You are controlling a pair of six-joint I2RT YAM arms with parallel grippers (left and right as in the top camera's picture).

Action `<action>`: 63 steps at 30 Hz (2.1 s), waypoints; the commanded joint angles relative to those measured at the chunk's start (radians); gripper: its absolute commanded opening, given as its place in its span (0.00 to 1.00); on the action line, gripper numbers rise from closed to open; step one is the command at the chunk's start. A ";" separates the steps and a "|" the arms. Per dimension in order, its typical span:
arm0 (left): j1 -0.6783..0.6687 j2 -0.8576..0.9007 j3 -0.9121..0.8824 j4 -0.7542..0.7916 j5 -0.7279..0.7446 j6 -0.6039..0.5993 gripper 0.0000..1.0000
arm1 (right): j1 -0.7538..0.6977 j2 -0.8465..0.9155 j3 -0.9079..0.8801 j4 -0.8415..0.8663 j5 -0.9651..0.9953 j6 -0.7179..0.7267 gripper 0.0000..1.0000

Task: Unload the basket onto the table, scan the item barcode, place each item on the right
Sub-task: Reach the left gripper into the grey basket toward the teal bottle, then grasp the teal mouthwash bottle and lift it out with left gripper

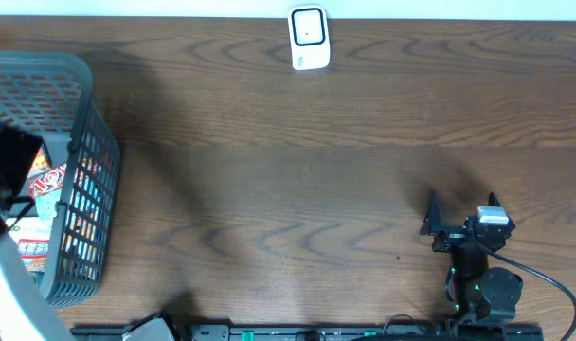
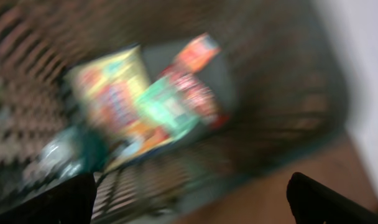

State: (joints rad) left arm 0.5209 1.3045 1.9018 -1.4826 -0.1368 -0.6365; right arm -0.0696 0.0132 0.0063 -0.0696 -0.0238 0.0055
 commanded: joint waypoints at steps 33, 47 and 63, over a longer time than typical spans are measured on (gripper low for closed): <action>0.422 0.035 -0.520 0.067 -0.022 0.015 0.98 | 0.004 -0.001 -0.001 -0.003 -0.005 -0.014 0.99; 0.450 0.142 -0.653 0.151 -0.022 0.027 0.98 | 0.004 -0.001 -0.001 -0.003 -0.005 -0.014 0.99; 0.451 0.164 -0.815 0.275 -0.010 0.026 0.99 | 0.004 -0.001 -0.001 -0.003 -0.005 -0.014 0.99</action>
State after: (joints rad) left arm 0.9604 1.4521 1.1450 -1.2182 -0.1413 -0.6205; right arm -0.0696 0.0132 0.0063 -0.0696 -0.0235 0.0055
